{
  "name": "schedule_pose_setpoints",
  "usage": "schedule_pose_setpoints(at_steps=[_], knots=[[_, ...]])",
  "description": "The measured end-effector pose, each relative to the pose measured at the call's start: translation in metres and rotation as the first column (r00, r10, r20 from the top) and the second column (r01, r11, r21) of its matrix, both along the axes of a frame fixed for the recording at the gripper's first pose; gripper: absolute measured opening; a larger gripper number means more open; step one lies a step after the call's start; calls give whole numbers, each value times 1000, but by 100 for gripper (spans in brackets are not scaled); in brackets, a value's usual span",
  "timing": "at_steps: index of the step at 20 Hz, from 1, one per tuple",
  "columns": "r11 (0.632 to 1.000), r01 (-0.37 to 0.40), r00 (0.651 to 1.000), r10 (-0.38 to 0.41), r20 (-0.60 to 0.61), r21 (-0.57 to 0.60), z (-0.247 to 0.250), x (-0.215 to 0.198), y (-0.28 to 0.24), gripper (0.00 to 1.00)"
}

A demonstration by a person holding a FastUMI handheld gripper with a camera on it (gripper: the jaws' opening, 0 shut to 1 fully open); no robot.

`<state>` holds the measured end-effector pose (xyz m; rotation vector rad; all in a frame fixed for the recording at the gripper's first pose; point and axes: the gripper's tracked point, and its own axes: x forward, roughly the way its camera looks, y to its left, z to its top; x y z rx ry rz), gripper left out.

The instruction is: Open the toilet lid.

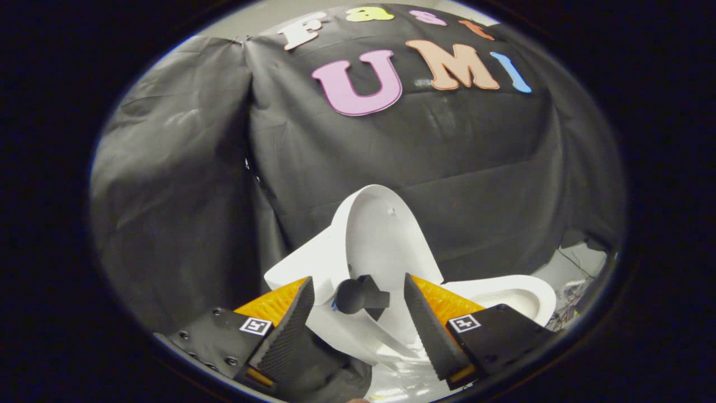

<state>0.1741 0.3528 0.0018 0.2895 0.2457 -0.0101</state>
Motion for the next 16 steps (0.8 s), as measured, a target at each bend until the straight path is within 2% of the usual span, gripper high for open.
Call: schedule_pose_setpoints(at_steps=[6, 10, 16], knots=[[998, 58, 998, -58, 18, 10, 6, -22, -58, 98], [997, 61, 997, -59, 44, -38, 20, -34, -89, 98], [982, 68, 998, -64, 29, -176, 17, -57, -133, 99]])
